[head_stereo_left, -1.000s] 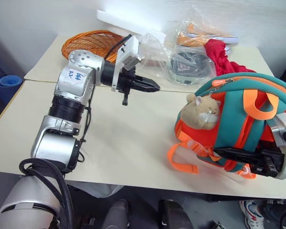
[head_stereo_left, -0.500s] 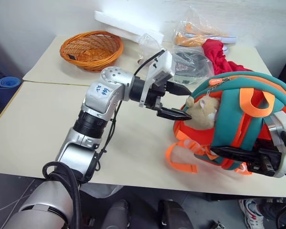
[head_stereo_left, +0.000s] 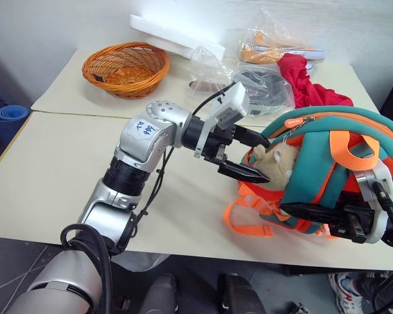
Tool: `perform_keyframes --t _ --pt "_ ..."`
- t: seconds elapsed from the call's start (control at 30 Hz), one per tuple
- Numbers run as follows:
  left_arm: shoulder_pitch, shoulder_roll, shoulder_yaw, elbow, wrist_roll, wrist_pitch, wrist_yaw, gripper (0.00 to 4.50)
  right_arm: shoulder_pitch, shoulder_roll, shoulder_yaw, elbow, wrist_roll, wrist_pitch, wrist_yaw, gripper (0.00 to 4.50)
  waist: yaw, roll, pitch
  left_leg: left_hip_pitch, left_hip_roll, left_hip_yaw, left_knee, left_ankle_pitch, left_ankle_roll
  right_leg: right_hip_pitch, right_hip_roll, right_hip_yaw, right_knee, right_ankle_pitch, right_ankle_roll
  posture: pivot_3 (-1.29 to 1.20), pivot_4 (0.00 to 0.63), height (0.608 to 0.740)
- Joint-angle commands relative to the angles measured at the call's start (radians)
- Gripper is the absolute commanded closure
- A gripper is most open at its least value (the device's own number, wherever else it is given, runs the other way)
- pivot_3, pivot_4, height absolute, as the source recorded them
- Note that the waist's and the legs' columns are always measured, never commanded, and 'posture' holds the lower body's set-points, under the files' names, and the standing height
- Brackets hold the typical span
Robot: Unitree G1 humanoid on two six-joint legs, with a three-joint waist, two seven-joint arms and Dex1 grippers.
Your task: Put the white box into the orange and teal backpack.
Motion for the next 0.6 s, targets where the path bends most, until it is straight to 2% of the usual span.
perform_keyframes --t 0.03,0.23,0.33,0.6 --pt "-0.027 -0.001 0.006 -0.03 -0.028 -0.01 -0.007 0.03 -0.018 0.008 0.004 -0.025 0.007 -0.02 -0.012 4.5 -0.001 0.0 0.0 0.0 0.0 0.0 0.0 0.0 0.0 0.0 0.0 0.0 0.0 0.0 0.0 0.0 0.15 0.74" --pt "-0.031 0.102 0.055 -0.054 -0.05 -0.003 -0.038 0.03 -0.025 0.004 0.006 -0.022 0.007 -0.022 -0.016 4.5 -0.006 0.0 0.0 0.0 0.0 0.0 0.0 0.0 0.0 0.0 0.0 0.0 0.0 0.0 0.0 0.0 0.15 0.74" --pt "-0.017 0.12 0.044 -0.097 -0.074 0.018 -0.049 0.03 -0.027 0.002 0.007 -0.021 0.008 -0.022 -0.016 4.5 -0.004 0.0 0.0 0.0 0.001 0.0 0.0 0.001 -0.002 0.0 0.0 0.0 0.0 0.0 0.0 0.0 0.15 0.74" --pt "0.005 0.002 -0.046 -0.048 0.021 -0.08 0.082 0.03 -0.048 0.0 0.018 -0.022 0.016 -0.015 -0.022 4.5 0.001 0.0 0.0 0.0 -0.001 0.0 0.001 0.001 -0.001 0.001 -0.001 0.0 0.0 0.0 0.0 0.0 0.15 0.74"
